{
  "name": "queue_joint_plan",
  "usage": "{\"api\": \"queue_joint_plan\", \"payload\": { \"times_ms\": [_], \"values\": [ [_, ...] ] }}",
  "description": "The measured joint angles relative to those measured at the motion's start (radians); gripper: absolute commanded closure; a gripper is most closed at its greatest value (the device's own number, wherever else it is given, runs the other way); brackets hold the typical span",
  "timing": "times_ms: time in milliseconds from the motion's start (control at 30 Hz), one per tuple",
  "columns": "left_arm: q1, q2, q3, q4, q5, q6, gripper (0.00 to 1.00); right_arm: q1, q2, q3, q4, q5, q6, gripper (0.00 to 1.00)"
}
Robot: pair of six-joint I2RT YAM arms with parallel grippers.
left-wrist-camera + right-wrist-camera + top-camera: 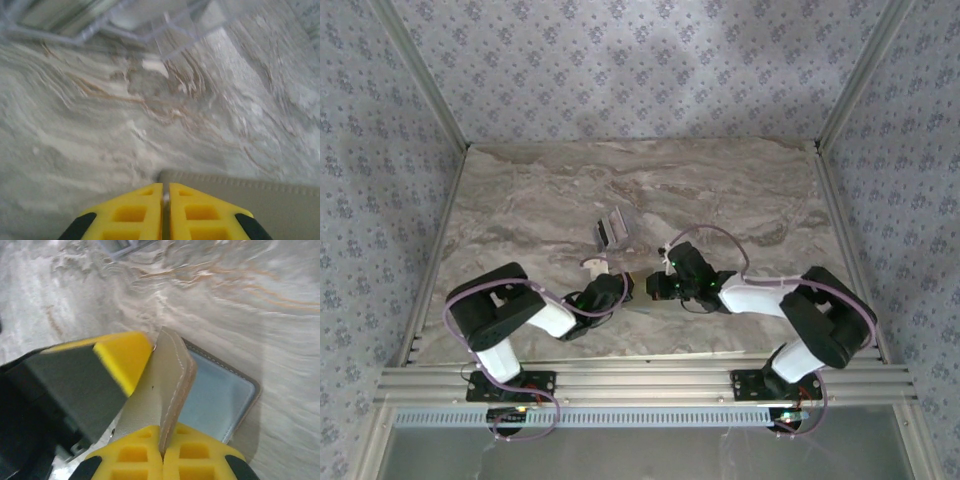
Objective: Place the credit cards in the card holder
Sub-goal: Open the card holder at the center of the table.
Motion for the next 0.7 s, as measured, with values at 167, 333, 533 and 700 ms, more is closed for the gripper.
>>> {"api": "queue_joint_plan", "payload": {
  "times_ms": [167,333,533,700],
  "values": [
    [-0.013,-0.11,-0.023,-0.138,0.062,0.023,0.78,0.019,-0.135,0.041,-0.213,0.179,-0.064,1.0],
    [-0.017,-0.193,-0.032,-0.27,0.083,0.045,0.79,0.098,-0.15,0.138,-0.397,0.344,-0.122,0.94],
    [-0.018,-0.271,-0.035,-0.411,0.08,0.049,0.8,0.192,0.002,0.304,-0.541,0.473,-0.177,0.8],
    [-0.016,-0.353,-0.054,-0.527,0.072,0.049,0.79,0.224,0.103,0.369,-0.557,0.468,-0.198,0.72]
  ]
}}
